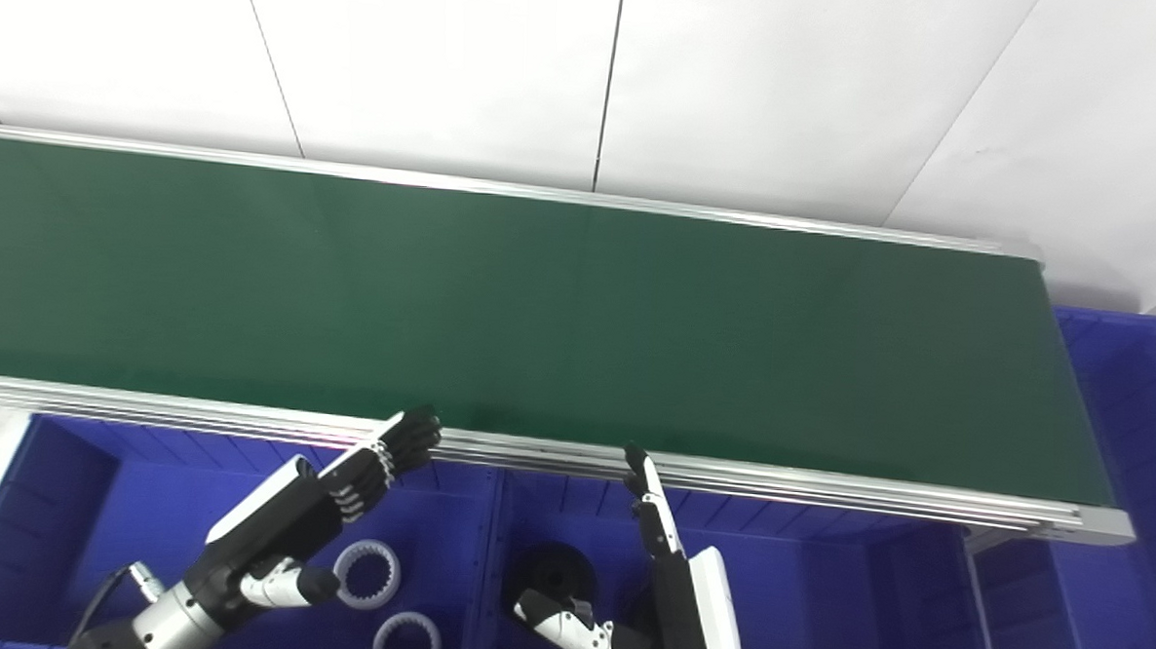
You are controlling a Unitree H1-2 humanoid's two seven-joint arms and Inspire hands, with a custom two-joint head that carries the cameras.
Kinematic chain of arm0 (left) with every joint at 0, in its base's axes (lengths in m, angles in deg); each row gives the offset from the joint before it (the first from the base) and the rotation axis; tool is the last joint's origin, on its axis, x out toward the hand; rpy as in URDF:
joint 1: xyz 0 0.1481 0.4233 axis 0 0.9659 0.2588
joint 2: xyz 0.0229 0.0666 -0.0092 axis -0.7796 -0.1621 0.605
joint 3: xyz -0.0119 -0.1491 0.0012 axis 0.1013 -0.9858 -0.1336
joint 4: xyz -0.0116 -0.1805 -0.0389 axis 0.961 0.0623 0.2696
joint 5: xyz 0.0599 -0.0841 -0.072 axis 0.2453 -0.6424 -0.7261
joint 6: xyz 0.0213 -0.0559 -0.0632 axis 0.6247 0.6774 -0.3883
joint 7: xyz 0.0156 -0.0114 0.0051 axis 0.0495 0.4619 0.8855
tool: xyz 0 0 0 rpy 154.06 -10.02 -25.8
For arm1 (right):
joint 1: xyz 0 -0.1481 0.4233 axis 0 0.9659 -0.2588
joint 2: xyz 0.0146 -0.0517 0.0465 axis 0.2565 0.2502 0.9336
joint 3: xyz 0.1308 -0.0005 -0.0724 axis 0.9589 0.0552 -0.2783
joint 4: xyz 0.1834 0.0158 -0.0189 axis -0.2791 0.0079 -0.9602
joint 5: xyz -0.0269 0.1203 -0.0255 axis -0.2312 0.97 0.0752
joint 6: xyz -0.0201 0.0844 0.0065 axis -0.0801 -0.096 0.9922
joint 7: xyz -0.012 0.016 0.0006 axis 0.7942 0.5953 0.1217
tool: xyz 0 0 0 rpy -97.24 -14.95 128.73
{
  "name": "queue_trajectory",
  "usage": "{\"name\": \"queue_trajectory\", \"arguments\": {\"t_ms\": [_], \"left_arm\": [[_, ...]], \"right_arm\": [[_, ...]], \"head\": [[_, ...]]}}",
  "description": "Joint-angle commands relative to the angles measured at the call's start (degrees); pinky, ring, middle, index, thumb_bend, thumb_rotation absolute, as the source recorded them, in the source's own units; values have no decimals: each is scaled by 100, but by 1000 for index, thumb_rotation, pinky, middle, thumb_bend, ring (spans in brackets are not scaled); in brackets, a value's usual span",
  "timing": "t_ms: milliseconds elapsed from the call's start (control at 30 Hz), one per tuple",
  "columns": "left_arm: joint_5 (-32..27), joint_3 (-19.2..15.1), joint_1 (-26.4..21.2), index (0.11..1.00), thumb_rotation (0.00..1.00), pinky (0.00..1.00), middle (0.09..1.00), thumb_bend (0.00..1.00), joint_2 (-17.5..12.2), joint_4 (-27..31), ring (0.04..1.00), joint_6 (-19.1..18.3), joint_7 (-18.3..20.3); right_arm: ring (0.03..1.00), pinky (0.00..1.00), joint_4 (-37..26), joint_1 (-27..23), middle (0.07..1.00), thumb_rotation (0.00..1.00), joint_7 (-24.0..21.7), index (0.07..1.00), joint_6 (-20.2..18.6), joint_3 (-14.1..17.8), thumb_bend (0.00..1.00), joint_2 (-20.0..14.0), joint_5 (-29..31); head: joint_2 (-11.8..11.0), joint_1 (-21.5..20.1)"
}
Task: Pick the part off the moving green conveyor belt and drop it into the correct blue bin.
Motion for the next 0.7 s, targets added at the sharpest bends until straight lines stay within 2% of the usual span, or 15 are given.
{"name": "queue_trajectory", "arguments": {"t_ms": [0,133,367,500,667], "left_arm": [[17,-27,5,1000,748,1000,1000,719,-17,148,1000,208,-2],[275,-132,51,1000,753,1000,1000,711,86,205,1000,312,-227],[723,-129,145,1000,760,1000,1000,751,189,402,1000,176,-444],[1143,-81,176,1000,767,1000,1000,761,196,305,1000,434,-529],[1372,-209,322,1000,756,1000,1000,791,373,354,1000,351,-888]], "right_arm": [[938,900,-225,48,969,542,-5,984,-80,0,779,52,7],[937,903,-215,60,967,534,7,983,-45,-14,776,62,32],[940,901,-159,50,966,531,16,983,0,-12,775,55,119],[939,905,-129,41,966,551,33,984,14,-16,777,56,78],[949,922,-122,14,971,555,-17,991,-23,-27,776,62,187]], "head": [[0,5],[-18,-20],[-36,-10],[-43,8],[-46,24]]}}
